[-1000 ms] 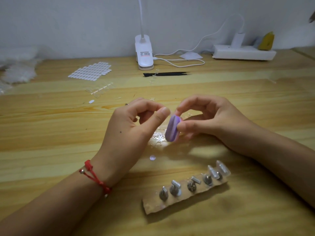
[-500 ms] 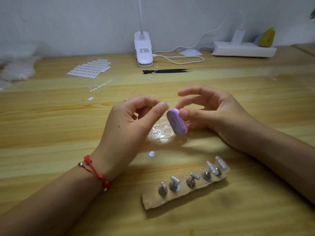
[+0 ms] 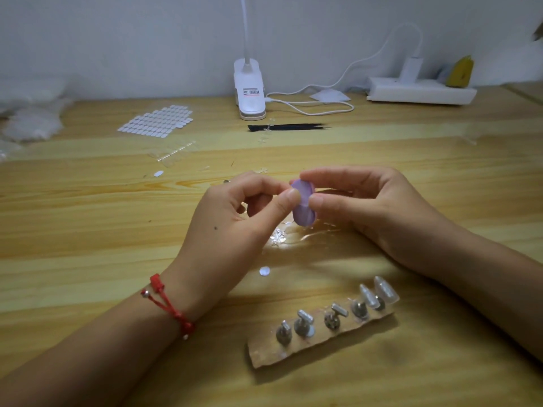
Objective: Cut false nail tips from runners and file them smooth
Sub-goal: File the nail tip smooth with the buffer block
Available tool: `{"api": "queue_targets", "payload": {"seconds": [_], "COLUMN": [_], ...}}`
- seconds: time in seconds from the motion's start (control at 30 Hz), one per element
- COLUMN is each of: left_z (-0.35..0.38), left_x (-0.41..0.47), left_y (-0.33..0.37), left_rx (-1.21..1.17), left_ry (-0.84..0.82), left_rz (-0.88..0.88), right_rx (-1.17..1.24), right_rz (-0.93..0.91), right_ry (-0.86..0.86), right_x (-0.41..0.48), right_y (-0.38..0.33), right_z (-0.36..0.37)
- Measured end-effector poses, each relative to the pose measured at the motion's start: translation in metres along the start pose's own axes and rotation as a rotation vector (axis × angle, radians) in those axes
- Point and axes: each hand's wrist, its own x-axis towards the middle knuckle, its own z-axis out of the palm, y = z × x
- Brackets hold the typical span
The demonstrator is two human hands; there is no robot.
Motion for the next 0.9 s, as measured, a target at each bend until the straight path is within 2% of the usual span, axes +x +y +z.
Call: {"api": "queue_targets", "payload": {"seconds": [0.2, 0.37, 0.53, 0.63, 0.77, 0.9], "left_z": [-0.0002, -0.0016, 0.0001, -0.0004, 0.0005, -0.0026], "left_x": [-0.0003, -0.0002, -0.0015, -0.0009, -0.0013, 0.0002], "left_y": [0.0035, 0.0015, 0.0028, 0.0024, 0.0028, 0.0008], "left_rx": [-0.007, 0.028, 0.048, 0.042, 0.052, 0.031], "left_ry": [0.019, 0.056, 0.01, 0.051, 0.051, 0.115], "left_rz": [0.008, 0.001, 0.019, 0.013, 0.03, 0.012], "right_rx": [0.085, 0.016, 0.13, 0.059, 0.119, -0.039], "right_rz": [0.025, 0.093, 0.068, 0.078, 0.06, 0.059], "right_ry": [0.056, -0.03, 0.066, -0.028, 0.02, -0.121], "right_x": [0.0023, 0.0009, 0.0028, 0.001, 0.0015, 0.0008], "right_y": [0.0005, -0.0008, 0.0011, -0.0001, 0.0011, -0.0023], "right_z": [0.0009, 0.0001, -0.0009, 0.0004, -0.0015, -0.0005]}}
